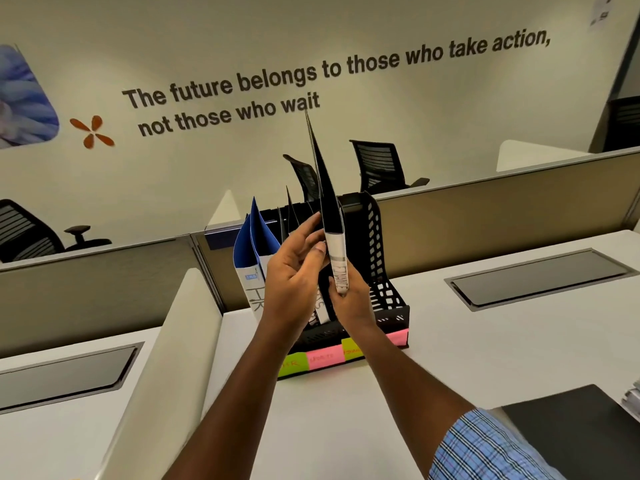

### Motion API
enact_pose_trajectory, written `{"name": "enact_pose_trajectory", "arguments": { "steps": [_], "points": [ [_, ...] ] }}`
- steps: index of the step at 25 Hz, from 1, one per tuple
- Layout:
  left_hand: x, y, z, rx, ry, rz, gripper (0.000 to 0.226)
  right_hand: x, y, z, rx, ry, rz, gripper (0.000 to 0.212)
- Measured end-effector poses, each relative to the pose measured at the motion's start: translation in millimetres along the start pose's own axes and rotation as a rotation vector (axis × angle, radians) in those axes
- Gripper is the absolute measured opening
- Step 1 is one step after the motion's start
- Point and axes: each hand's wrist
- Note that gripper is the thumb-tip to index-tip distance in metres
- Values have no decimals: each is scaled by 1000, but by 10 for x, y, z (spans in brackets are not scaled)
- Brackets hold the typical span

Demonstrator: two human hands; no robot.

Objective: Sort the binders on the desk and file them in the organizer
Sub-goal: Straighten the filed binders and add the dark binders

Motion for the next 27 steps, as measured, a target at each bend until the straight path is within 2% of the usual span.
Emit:
{"name": "enact_pose_trajectory", "arguments": {
  "steps": [8,12,19,21,24,27],
  "points": [
    [151,126,-277,201,56,2,58,-131,-155,280,-44,-81,-113,68],
    [174,121,-369,318,-15,22,67,-131,-153,353,-113,-69,-137,63],
    [373,129,-454,727,-143,43,41,-117,-103,426,-180,-26,-145,36],
    [428,119,-460,784,-131,36,41,-122,-102,423,-178,-50,-134,36],
    [478,80,-484,859,-109,0,44,-95,-120,340,-164,-86,-67,47],
    [496,66,-528,904,-106,-6,47,-64,-146,235,-144,-67,31,38]
  ]
}}
Point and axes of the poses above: each hand's wrist, its own x-axis towards the middle knuckle, its own y-axis out of the back of the hand, z = x × y, and after that the axes turned 3 degrees about y, right-handed
